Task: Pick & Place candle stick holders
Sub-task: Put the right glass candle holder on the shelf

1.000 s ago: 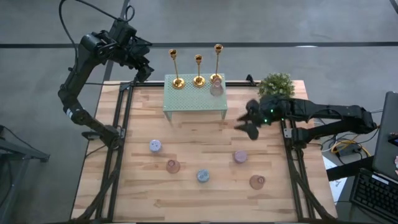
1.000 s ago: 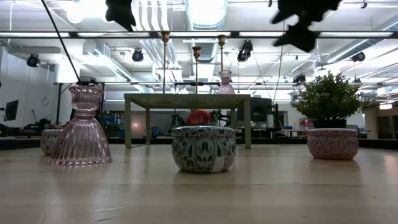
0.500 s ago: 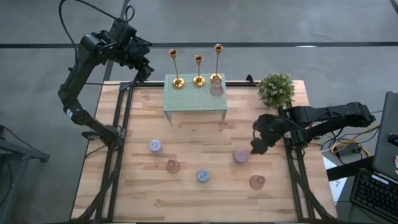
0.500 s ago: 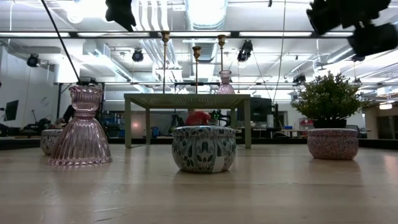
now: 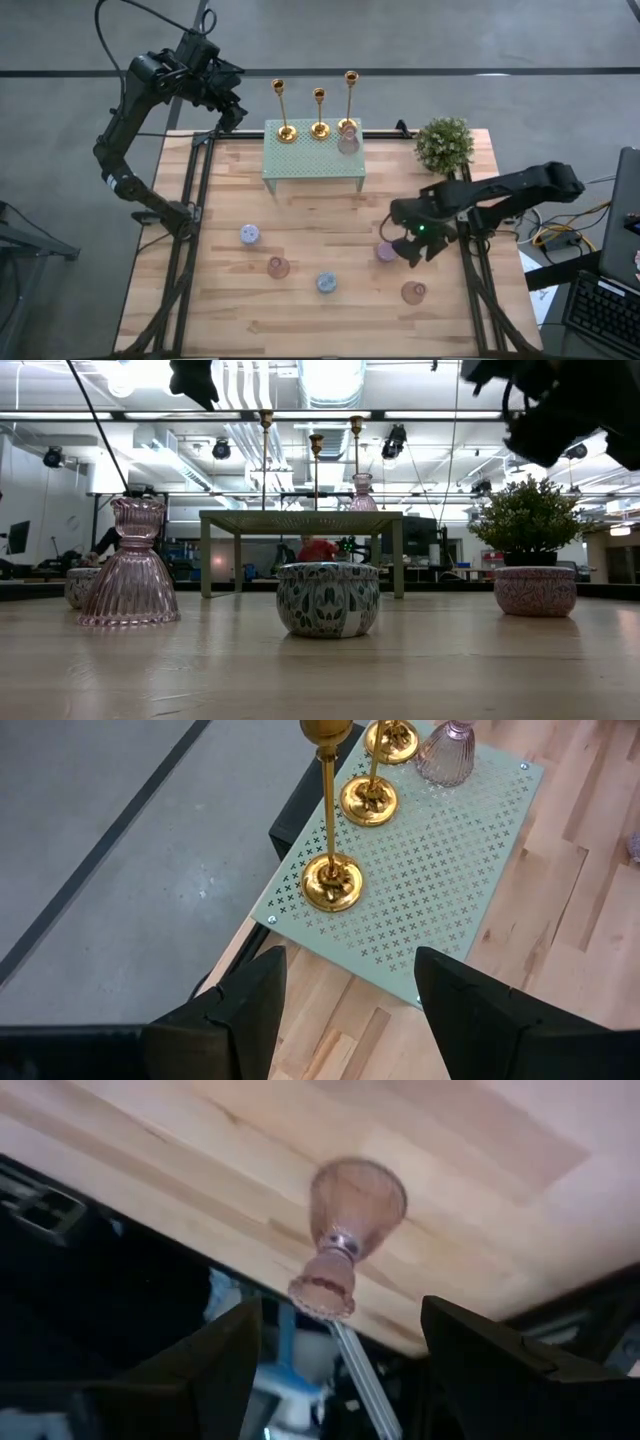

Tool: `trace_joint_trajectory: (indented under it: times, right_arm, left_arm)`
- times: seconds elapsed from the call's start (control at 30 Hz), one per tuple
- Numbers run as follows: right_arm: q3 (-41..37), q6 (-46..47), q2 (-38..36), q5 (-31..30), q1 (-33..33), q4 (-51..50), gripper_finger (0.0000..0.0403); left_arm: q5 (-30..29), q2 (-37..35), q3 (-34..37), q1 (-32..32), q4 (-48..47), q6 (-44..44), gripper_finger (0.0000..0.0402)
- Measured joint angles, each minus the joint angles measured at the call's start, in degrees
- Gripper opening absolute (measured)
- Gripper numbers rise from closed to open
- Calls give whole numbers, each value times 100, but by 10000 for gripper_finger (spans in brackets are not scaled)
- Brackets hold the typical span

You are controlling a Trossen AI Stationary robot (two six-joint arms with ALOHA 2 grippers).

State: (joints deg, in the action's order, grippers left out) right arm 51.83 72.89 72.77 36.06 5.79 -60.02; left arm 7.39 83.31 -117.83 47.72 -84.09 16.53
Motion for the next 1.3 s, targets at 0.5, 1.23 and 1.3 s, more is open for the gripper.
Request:
trace_joint_trajectory:
  times: [0.5, 1.23, 1.3]
  right_arm:
    - [220, -631, 1457, 726, 243, 54, 260]
    - [511, -716, 2468, 945, 799, 348, 290]
    - [509, -712, 2534, 964, 861, 346, 290]
  left_arm:
    - [1, 0, 0, -1, 0, 41, 225]
    - [1, 0, 0, -1, 0, 145, 225]
    - [1, 0, 1, 0, 0, 145, 225]
